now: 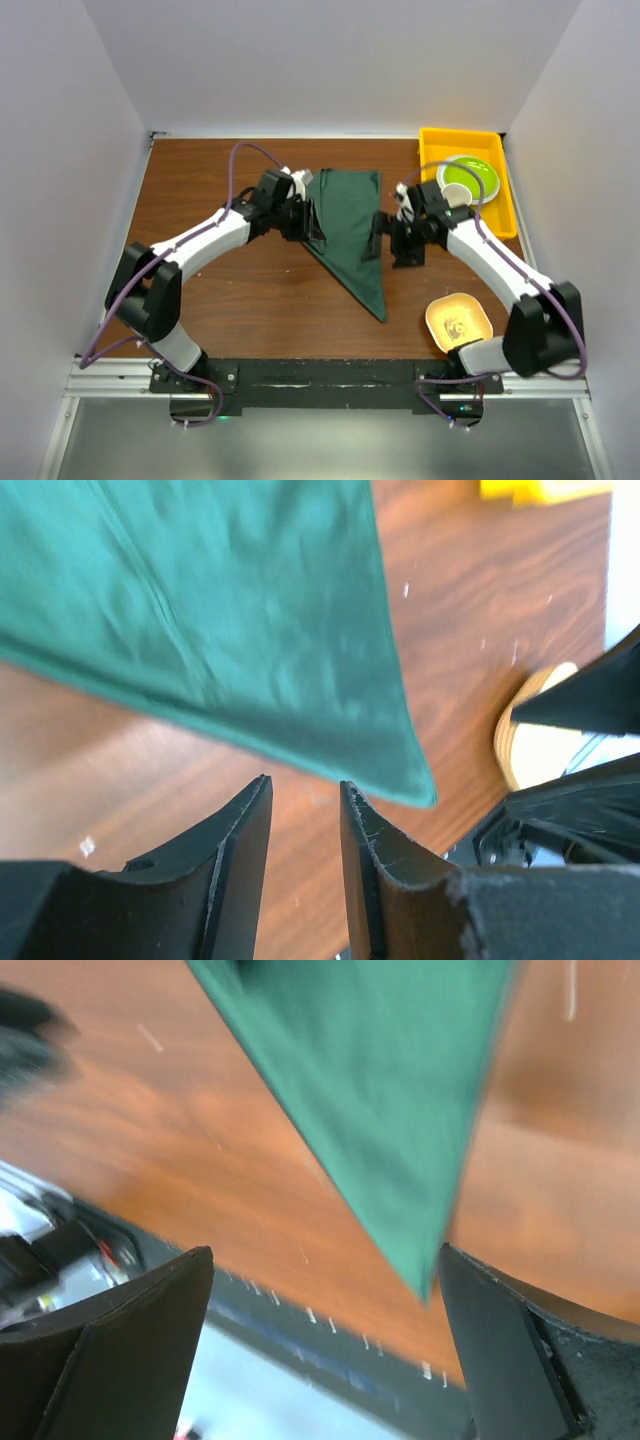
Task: Fold the napkin, place the utensils inside, and roll it up
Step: Fold the napkin
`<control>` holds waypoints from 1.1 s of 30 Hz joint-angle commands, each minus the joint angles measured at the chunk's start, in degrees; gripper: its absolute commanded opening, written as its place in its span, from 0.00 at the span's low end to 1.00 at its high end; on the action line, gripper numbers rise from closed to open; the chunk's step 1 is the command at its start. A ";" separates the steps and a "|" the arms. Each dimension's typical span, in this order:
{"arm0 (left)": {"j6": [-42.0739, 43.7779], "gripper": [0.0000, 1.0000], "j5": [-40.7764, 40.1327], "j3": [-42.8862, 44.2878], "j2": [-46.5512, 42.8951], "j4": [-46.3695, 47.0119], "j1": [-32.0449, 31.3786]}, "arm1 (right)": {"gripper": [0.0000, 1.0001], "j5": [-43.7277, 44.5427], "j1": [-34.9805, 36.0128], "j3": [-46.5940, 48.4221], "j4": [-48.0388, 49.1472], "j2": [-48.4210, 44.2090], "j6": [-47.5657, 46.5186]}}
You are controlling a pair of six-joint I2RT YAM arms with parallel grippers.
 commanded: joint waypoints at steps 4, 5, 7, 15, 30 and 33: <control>-5.59 0.37 -5.59 -7.21 -10.18 -0.60 -3.67 | 0.98 -0.67 -0.06 -19.75 3.11 -17.71 17.93; -5.86 0.37 -5.77 -7.82 -11.06 -0.95 -3.93 | 0.98 0.38 -0.06 -20.81 2.76 -19.58 21.78; -5.51 0.36 -6.56 -8.09 -13.25 -1.47 -3.93 | 0.92 4.77 -0.06 -22.66 0.48 -23.10 24.97; -1.82 0.36 -3.85 -8.70 -18.79 -5.69 -3.93 | 0.43 9.43 1.87 -34.27 -1.45 -33.82 49.23; 1.96 0.36 -1.28 -9.59 -23.82 -6.30 -3.93 | 0.64 15.06 11.26 -34.35 0.02 -30.68 62.59; 2.75 0.35 -2.07 -7.57 -23.03 -8.16 -3.84 | 0.64 17.07 13.12 -32.95 1.00 -28.21 65.06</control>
